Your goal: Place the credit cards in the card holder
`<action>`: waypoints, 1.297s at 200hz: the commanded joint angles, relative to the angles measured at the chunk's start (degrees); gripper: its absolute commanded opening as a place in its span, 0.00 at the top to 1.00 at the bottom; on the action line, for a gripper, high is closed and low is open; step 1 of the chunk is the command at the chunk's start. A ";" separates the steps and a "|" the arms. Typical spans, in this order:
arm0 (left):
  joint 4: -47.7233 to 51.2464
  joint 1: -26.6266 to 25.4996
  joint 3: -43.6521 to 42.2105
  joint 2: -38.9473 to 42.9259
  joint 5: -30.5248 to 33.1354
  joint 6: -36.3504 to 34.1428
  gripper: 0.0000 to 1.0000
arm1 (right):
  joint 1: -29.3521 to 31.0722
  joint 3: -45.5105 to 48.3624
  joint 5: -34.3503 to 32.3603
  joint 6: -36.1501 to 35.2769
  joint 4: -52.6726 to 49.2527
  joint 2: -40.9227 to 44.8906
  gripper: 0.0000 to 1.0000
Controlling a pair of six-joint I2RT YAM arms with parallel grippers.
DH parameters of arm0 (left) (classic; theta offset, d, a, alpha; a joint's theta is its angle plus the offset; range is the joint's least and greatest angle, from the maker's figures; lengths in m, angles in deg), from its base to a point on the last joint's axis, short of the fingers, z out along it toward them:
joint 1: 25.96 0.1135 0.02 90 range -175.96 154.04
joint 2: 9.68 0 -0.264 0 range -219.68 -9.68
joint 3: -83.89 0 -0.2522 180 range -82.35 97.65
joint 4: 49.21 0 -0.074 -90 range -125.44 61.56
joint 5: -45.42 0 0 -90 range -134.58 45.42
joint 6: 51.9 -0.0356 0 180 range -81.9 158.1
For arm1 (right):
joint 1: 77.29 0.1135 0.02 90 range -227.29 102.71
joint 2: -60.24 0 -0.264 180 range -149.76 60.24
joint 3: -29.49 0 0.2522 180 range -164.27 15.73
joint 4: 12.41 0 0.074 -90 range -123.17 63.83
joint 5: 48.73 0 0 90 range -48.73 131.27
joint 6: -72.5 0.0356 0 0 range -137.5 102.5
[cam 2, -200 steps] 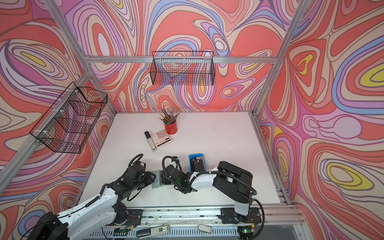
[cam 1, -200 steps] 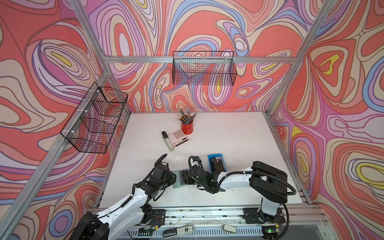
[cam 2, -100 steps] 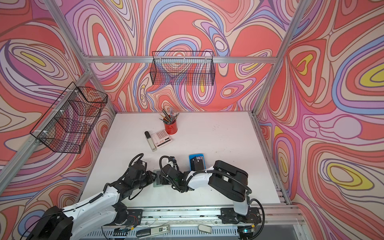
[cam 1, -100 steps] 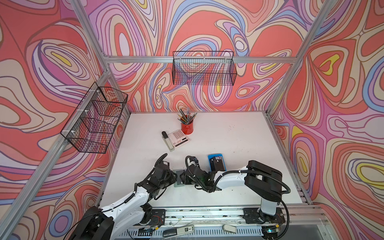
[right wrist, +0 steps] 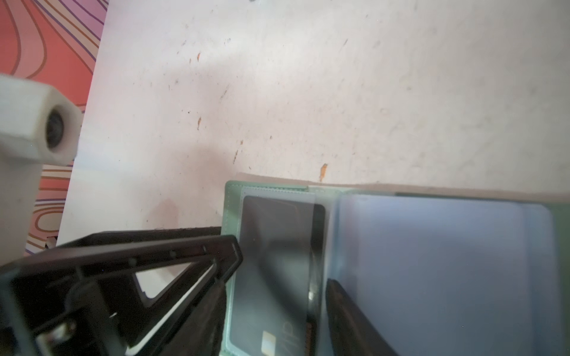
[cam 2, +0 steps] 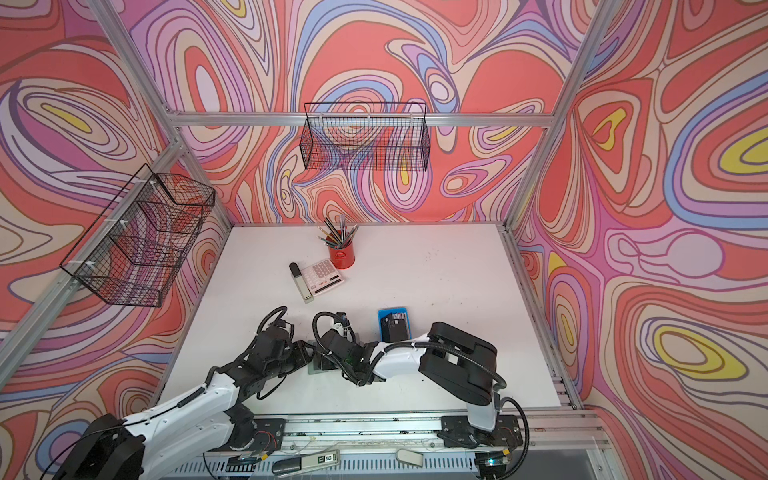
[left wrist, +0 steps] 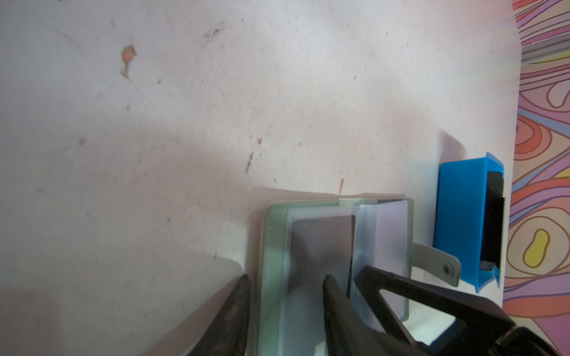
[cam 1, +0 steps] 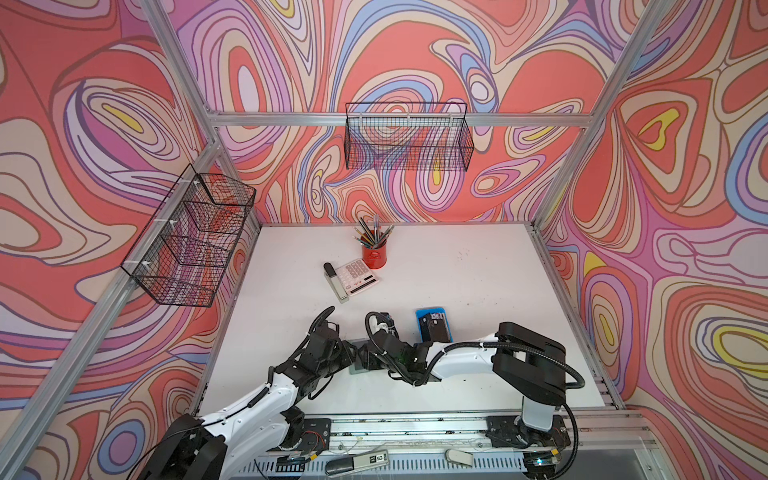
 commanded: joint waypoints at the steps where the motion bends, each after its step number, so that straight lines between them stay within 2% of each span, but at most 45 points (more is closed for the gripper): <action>1: 8.01 0.38 1.43 2.63 2.06 -2.15 0.49 | 0.28 2.82 -5.37 -0.54 -2.95 6.92 0.40; 25: 10.73 0.45 1.71 6.25 2.47 -3.01 0.47 | 0.30 5.52 -8.08 0.01 -4.79 10.71 0.38; 47: 10.75 0.60 1.39 7.16 1.06 -3.29 0.49 | 0.30 6.53 -9.56 0.43 -6.26 10.89 0.37; 66: 9.32 0.59 1.18 6.23 -0.94 -3.71 0.55 | 0.30 6.62 -9.37 0.74 -6.49 9.56 0.38; 130: 5.87 0.58 0.95 1.99 -2.36 -3.55 0.60 | 0.30 4.89 -7.89 0.91 -5.47 4.58 0.38; 184: 4.12 0.54 0.86 -0.12 -3.12 -3.33 0.63 | 0.30 3.90 -5.91 1.35 -3.93 1.07 0.40; 259: 5.90 0.60 1.65 -0.27 -1.09 -3.21 0.66 | 0.71 3.55 1.10 2.14 3.30 -0.43 0.42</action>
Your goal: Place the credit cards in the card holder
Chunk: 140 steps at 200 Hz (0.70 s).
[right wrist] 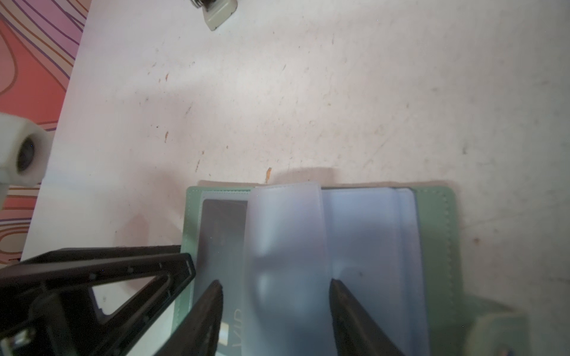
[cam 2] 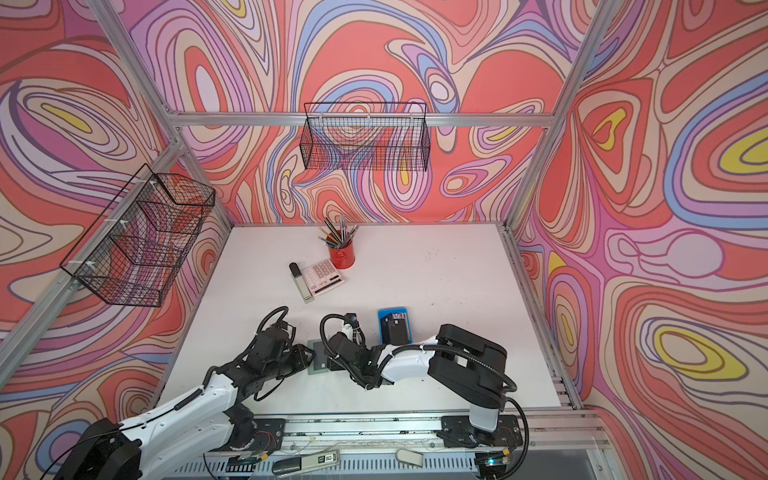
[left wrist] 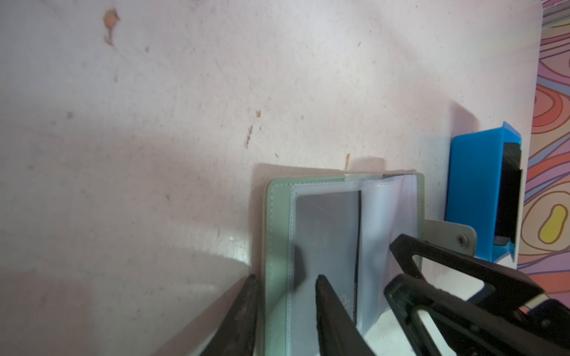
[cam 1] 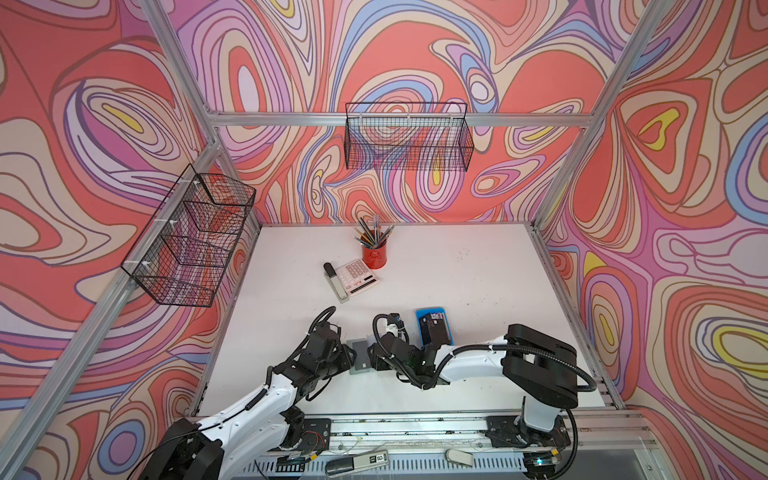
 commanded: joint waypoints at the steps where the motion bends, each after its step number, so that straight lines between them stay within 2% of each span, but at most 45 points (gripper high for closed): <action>1: 3.04 0.32 1.11 -0.18 1.64 -0.23 0.66 | 0.63 -0.19 4.24 1.37 2.04 -1.76 0.42; 40: 8.05 0.58 2.96 2.44 7.72 1.45 0.66 | 0.65 0.88 5.12 2.42 5.15 -1.55 0.43; 85: 11.73 1.26 5.33 4.48 9.28 1.40 0.66 | 0.60 1.39 7.99 3.16 9.04 -2.29 0.44; 115: 12.81 1.72 8.44 4.70 8.42 0.14 0.67 | 0.62 1.30 8.92 3.47 10.27 -3.68 0.44; 140: 11.00 1.72 10.64 2.74 4.02 -1.33 0.71 | 0.63 1.88 9.14 4.01 11.35 -4.21 0.45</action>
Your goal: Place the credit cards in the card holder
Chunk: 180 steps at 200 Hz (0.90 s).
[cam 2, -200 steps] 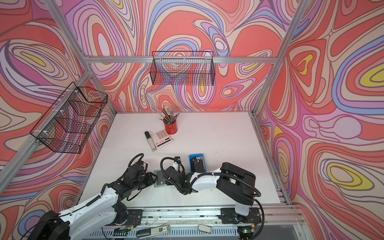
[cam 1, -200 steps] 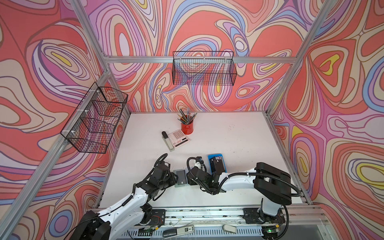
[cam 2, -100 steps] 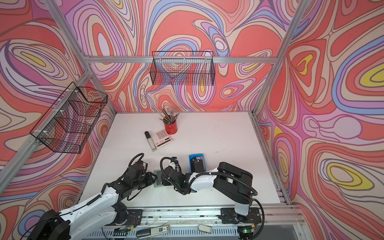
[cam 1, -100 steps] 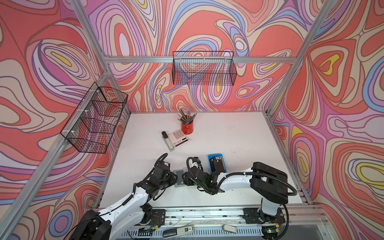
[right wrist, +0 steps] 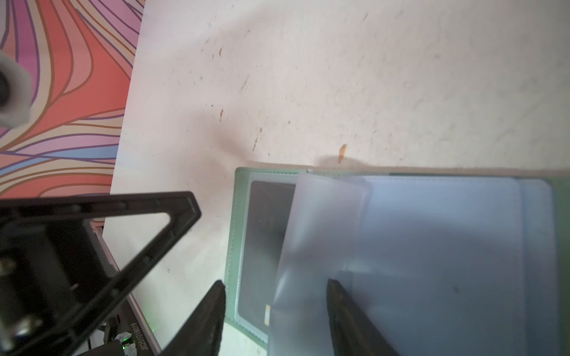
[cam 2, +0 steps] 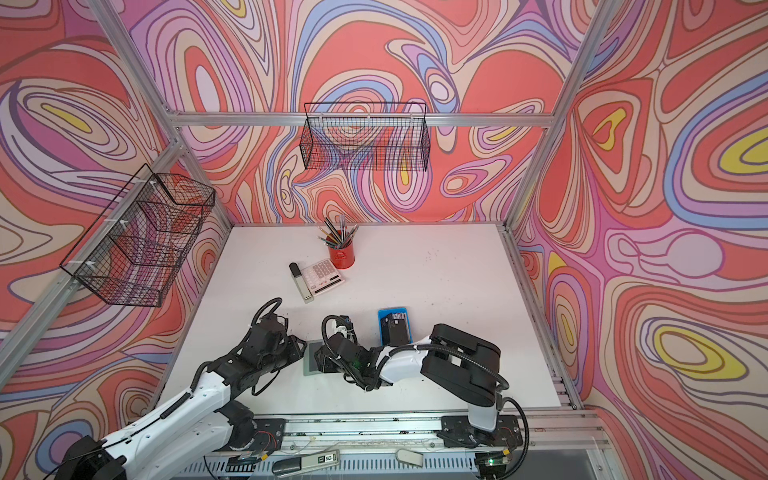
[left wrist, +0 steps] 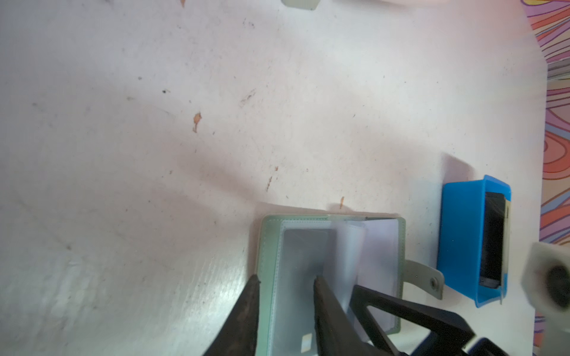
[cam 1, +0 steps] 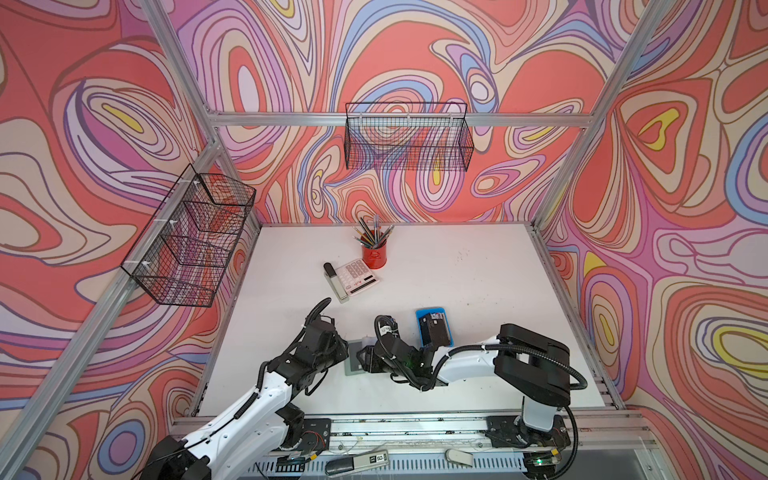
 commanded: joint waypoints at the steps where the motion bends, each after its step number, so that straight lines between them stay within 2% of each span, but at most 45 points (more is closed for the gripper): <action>1: -0.42 0.50 3.19 -1.48 -3.16 -1.83 0.72 | 0.51 1.35 1.01 1.50 2.05 -1.44 0.45; 48: -8.03 0.49 5.92 -8.86 -11.43 -2.92 0.73 | 0.51 2.25 1.53 1.72 4.18 -1.68 0.48; 82: -16.45 0.47 4.30 -16.47 -16.83 -2.07 0.77 | 0.51 2.16 1.89 1.49 4.55 -2.39 0.49; 122: -19.65 0.49 3.10 -21.28 -17.11 -0.97 0.78 | 0.51 1.96 1.56 1.14 4.06 -2.16 0.51; 180: -18.90 0.58 1.05 -23.56 -11.60 -0.18 0.79 | 0.45 2.21 0.03 -0.10 2.26 1.51 0.50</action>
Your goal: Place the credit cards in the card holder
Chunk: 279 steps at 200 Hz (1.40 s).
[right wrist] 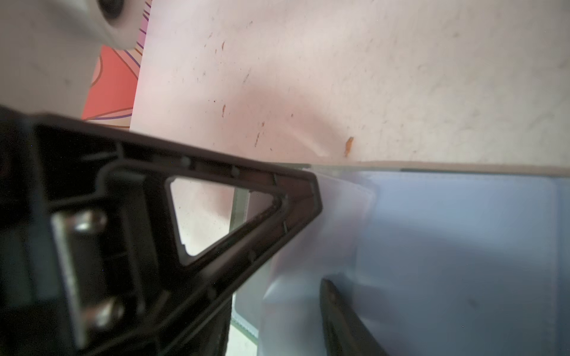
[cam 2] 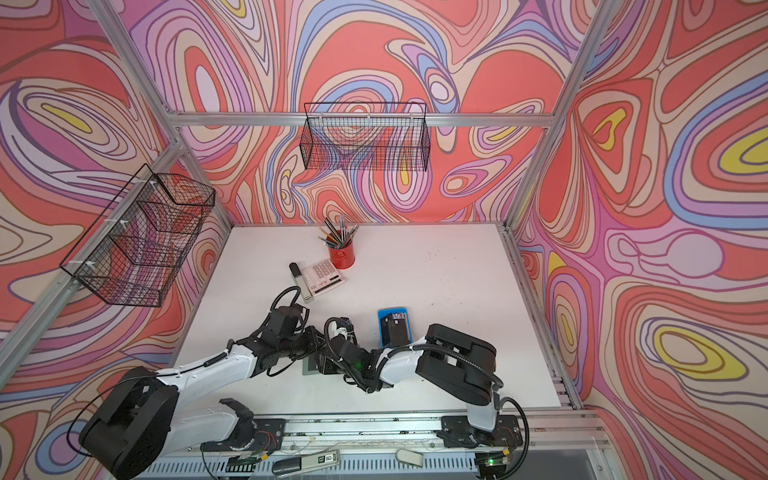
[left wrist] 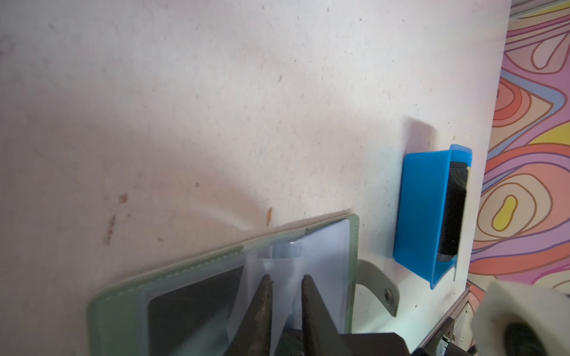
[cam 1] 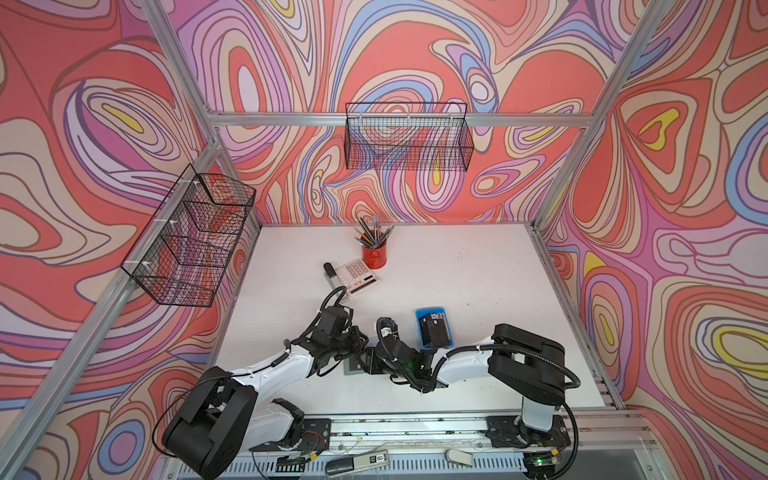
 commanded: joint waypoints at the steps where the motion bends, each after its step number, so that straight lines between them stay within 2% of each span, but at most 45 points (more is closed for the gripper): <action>1: -0.59 0.32 -1.70 -1.19 2.66 0.64 0.79 | 0.44 0.74 -0.93 -0.79 -2.07 2.31 0.50; 40: -1.39 0.32 -2.25 -1.12 2.60 0.53 0.80 | 0.44 1.81 -4.14 -1.27 -5.27 8.43 0.47; 74: -1.61 0.32 -2.18 -0.50 2.08 0.02 0.80 | 0.43 6.80 -7.75 3.57 -5.43 12.14 0.44; 94: -2.02 0.33 -2.42 -0.32 1.96 0.31 0.80 | 0.43 8.49 -5.55 4.73 -1.25 11.25 0.44; 137: -1.52 0.28 -1.92 0.83 1.31 0.62 0.80 | 0.46 3.98 0.37 2.00 3.41 5.15 0.44; 172: 5.29 0.32 -1.04 7.17 6.20 1.15 0.76 | 0.95 -0.90 1.76 -0.65 3.19 1.35 0.45; 209: 14.96 0.49 0.31 16.93 12.98 0.69 0.66 | 1.13 -3.28 2.75 -2.20 3.23 -1.78 0.45; 279: 31.00 1.67 0.75 32.87 21.68 0.46 0.62 | 1.22 -3.90 4.85 -1.90 4.95 -7.00 0.45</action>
